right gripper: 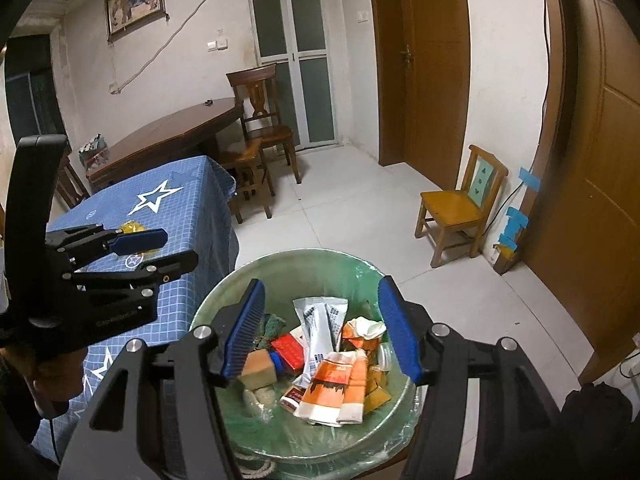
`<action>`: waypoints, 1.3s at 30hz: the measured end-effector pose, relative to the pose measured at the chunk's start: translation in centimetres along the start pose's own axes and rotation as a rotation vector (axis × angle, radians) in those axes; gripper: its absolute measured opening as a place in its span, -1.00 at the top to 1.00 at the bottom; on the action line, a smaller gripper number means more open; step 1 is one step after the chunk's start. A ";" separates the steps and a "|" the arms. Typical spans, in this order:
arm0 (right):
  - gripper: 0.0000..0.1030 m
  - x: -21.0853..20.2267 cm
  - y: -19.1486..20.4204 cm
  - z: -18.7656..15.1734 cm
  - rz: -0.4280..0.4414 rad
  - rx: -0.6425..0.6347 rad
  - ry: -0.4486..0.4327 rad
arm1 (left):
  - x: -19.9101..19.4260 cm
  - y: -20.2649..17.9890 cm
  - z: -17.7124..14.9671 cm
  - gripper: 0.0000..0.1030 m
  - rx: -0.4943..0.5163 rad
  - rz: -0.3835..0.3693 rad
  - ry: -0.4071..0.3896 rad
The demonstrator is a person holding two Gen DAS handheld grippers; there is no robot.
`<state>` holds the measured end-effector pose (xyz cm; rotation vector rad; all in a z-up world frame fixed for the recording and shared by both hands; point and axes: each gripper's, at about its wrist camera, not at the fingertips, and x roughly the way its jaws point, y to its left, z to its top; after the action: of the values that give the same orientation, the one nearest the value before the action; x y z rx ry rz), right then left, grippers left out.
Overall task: Collect trash
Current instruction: 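Open both tools to drop the sponge and lid into the bin, then move both tools back to the table toward the white cloths, then grasp the white sock with left tool while right tool grasps the string-tied white cloth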
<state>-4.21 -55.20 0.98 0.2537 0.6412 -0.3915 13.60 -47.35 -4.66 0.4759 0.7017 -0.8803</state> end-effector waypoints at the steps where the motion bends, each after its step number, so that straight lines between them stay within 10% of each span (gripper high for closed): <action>1: -0.10 0.0 0.1 0.1 0.002 -0.003 0.000 | 0.0 0.0 -0.2 0.06 0.001 0.000 0.000; 12: -0.10 0.2 4.2 1.0 0.086 -0.065 -0.022 | -2.9 6.0 -4.5 -0.10 -0.085 0.094 0.028; 23: -0.10 3.1 20.9 -2.3 0.395 -0.549 0.001 | -5.9 28.2 -8.6 -0.09 -0.395 0.291 0.307; 31: -0.10 7.3 31.9 -3.4 0.594 -0.845 0.022 | -2.3 35.1 -12.2 -0.09 -0.493 0.237 0.474; 39: -0.10 12.4 35.4 -3.5 0.644 -0.895 0.103 | -1.0 36.2 -12.4 -0.09 -0.517 0.156 0.445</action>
<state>18.18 -25.67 -5.60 -0.3789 0.7376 0.5393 38.60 -18.72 -9.02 0.2538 1.2408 -0.4176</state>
